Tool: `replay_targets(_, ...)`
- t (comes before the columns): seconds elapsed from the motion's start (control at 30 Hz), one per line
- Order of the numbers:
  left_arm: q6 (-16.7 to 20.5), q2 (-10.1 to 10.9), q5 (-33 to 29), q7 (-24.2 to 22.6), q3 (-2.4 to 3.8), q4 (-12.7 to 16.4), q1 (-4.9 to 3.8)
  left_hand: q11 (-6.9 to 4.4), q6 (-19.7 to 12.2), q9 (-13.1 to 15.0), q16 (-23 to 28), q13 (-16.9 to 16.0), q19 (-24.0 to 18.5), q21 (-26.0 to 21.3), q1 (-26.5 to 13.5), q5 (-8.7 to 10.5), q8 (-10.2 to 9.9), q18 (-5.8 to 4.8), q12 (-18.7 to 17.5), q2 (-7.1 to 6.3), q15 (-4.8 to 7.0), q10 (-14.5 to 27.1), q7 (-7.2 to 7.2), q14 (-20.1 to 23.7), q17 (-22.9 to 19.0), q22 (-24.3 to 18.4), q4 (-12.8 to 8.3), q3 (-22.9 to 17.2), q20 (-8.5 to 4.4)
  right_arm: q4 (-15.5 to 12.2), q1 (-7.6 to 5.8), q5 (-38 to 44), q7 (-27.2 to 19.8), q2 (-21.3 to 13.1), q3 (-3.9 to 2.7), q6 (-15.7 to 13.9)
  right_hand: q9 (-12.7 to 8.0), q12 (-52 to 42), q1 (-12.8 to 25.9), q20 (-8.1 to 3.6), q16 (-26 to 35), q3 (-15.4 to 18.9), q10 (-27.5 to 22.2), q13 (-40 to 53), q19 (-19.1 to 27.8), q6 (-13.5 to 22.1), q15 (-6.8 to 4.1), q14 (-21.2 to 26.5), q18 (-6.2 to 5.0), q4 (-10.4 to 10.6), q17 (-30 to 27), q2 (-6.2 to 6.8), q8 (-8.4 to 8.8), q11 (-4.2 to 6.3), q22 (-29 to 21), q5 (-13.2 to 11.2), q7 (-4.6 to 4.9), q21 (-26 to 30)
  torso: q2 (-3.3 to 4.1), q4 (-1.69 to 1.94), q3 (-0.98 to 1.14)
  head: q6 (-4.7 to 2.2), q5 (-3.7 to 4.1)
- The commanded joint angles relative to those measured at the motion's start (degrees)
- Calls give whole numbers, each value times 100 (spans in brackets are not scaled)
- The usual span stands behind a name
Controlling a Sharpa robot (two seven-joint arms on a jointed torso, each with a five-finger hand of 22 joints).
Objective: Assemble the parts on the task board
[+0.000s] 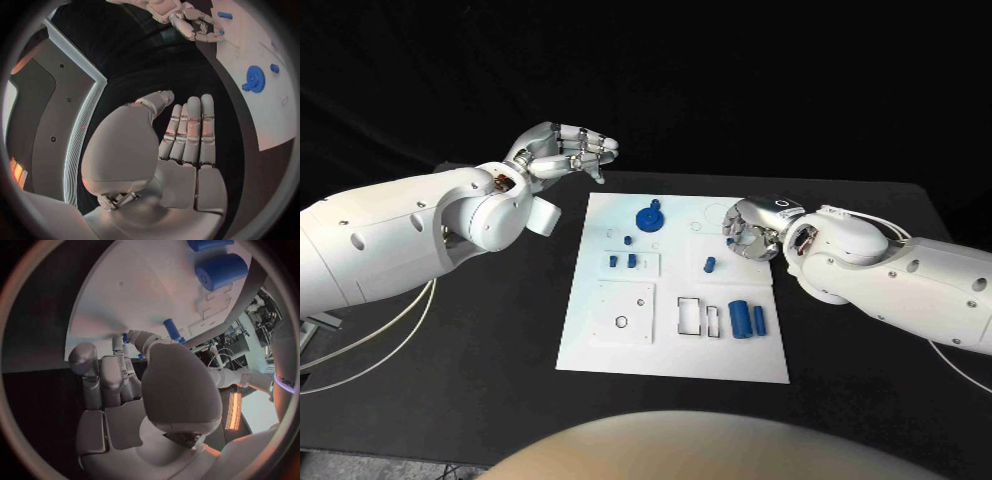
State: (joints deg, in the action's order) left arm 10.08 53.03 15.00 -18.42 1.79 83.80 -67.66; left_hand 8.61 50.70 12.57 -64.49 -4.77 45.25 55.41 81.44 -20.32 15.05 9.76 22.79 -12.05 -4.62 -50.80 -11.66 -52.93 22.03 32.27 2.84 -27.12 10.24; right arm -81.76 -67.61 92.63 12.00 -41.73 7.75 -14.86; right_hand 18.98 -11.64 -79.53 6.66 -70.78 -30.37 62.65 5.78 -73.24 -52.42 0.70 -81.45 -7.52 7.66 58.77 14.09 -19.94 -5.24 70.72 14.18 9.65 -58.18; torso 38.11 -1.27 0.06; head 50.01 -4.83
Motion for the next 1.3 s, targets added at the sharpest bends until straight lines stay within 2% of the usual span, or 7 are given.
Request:
replay_targets(0.03,-22,-2,0,-36,6,22,-3,3,41,8,20,6,-27,21,50,0,22,75,12,-22,14,-11,-9,30,-7,7,-13,-35,-26,-2,115,101,96,24,72,234,38,8,58,2,23,-14,-75,-129,9,-740,3,44,59,-62,-4,-4,-21,-6,29,-20,-150,-37,1,-3,3,-1,6)
replay_targets(0.27,-30,1,12,-27,6,29,-3,3,41,8,20,6,-27,21,50,0,22,75,12,-22,14,-11,-9,30,-7,7,-13,-35,-26,12,165,199,117,44,74,89,314,-196,71,-67,229,-169,194,-14,-55,-800,-83,174,83,-277,-333,-131,-219,106,170,-380,-269,-176,3,0,1,-1,10)
replay_targets(0.67,-51,5,17,-11,6,28,-3,5,37,7,19,8,-28,25,49,3,21,75,14,-22,13,-3,-11,29,-9,9,-15,-37,-26,30,215,249,219,62,75,-138,808,-299,237,-105,236,-342,221,76,-103,-817,-116,175,102,-388,-417,-36,-561,151,281,-424,-307,-265,-2,4,0,-1,1)
replay_targets(0.8,-63,6,17,-1,5,28,-3,6,32,6,18,10,-28,28,49,5,20,74,15,-22,13,5,-12,27,-11,12,-18,-39,-26,38,218,251,214,64,75,-195,1957,-760,400,-133,228,-433,112,452,-129,-115,-144,182,108,-471,-493,76,-1548,187,357,-462,-318,-259,0,-1,1,-1,-5)
replay_targets(0.97,-72,8,18,13,5,29,-3,7,29,5,18,11,-28,29,47,6,19,74,14,-23,12,12,-12,26,-12,13,-19,-39,-26,50,219,241,184,65,76,-218,2486,-1565,459,-151,182,-441,-129,1054,-113,540,-170,203,102,-530,-523,112,-1990,207,390,-488,-278,-182,-1,-3,1,-1,-4)
replay_targets(1.17,-77,9,20,26,5,29,-4,9,23,4,17,13,-29,31,45,8,17,73,14,-24,11,20,-13,24,-13,14,-19,-39,-25,57,219,218,157,69,78,-152,2388,-1753,474,-138,184,-561,-306,1201,-98,630,-150,230,96,-525,-568,89,-1824,187,401,-475,-244,-139,0,-1,3,-1,-3)
replay_targets(1.3,-79,11,21,33,5,29,-4,9,23,4,17,13,-29,31,45,8,17,73,14,-24,11,20,-13,24,-13,14,-19,-39,-25,66,220,190,136,75,80,-88,2023,-1752,508,-110,179,-710,-426,1218,-80,549,-114,259,91,-533,-613,107,-1353,140,418,-457,-185,-88,-1,-1,3,-1,-3)
